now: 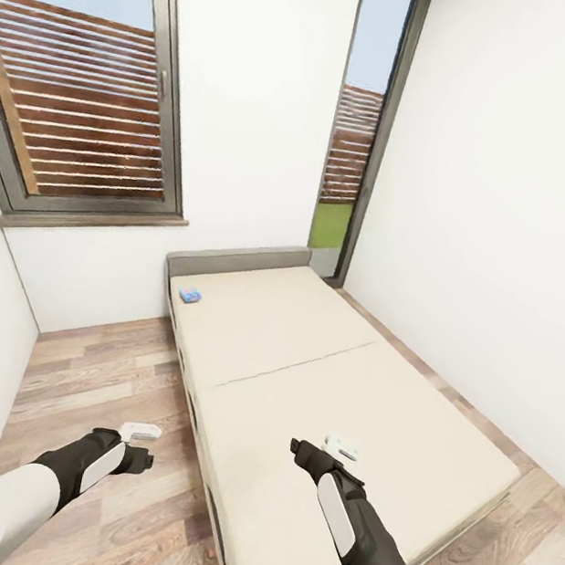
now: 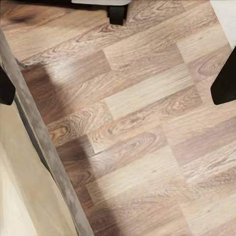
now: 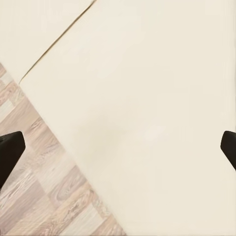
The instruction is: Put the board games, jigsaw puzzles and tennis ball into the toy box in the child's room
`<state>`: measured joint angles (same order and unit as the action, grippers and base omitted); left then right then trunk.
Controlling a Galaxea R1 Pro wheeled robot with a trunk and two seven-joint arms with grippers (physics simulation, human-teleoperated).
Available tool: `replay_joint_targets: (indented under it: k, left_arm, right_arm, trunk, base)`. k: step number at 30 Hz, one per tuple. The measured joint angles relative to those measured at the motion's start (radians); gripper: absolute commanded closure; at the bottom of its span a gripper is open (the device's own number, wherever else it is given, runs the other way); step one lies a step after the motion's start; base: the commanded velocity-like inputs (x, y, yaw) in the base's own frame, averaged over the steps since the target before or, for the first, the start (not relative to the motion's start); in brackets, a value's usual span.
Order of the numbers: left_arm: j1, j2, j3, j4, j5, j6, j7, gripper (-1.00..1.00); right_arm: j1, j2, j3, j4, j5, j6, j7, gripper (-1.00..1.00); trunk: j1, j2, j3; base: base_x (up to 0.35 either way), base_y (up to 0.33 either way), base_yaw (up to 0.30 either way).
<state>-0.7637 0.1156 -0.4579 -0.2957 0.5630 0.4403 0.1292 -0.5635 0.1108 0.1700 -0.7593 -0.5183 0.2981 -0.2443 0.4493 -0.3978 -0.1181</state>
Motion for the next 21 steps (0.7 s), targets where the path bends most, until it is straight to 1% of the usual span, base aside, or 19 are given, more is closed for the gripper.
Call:
replay_joint_targets:
  k: [7, 21]
  left_arm:
    - [0.000, 0.000, 0.000, 0.000, 0.000, -0.001, 0.000, -1.00]
    - [0.000, 0.000, 0.000, 0.000, 0.000, -0.001, 0.001, -1.00]
  right_arm:
    - [0.000, 0.000, 0.000, 0.000, 0.000, 0.000, 0.000, -1.00]
    - [0.000, 0.000, 0.000, 0.000, 0.000, 0.000, 0.000, -1.00]
  trunk:
    - [0.000, 0.000, 0.007]
    - [0.000, 0.000, 0.020]
  base:
    - [0.000, 0.072, -0.227]
    - [0.000, 0.007, -0.231]
